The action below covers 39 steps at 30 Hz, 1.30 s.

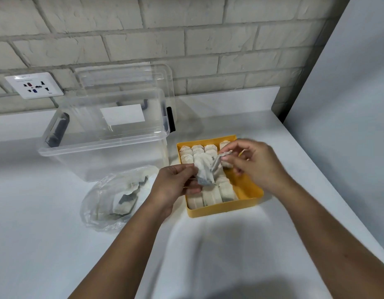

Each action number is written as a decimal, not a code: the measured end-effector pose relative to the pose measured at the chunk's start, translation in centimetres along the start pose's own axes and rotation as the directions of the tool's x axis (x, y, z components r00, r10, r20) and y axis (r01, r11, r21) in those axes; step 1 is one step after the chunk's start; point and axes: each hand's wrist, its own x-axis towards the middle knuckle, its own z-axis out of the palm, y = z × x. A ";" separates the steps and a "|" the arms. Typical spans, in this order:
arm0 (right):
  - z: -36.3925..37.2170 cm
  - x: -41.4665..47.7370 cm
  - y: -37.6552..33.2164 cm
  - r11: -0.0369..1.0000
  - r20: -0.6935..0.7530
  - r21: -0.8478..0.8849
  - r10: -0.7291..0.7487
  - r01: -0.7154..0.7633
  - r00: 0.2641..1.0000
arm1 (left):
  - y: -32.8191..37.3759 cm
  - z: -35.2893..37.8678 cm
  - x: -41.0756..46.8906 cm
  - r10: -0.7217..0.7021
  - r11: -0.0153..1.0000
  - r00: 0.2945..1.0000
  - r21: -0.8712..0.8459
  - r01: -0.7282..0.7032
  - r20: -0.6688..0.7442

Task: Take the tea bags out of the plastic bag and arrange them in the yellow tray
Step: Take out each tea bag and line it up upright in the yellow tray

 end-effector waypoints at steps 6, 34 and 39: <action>-5.2 3.2 1.0 0.838 0.161 -0.541 0.023 0.069 0.987 | 0.3 -1.4 0.3 0.049 0.999 0.997 0.013 -0.049 -0.053; 0.6 7.2 4.6 0.628 0.149 -0.746 -0.165 0.221 0.975 | -1.1 -1.0 0.9 0.007 1.000 0.999 0.008 -0.007 -0.035; 1.6 3.2 0.2 0.983 0.187 -0.124 -0.110 0.135 0.976 | -0.7 -0.4 0.6 0.038 0.999 0.999 0.011 -0.038 0.003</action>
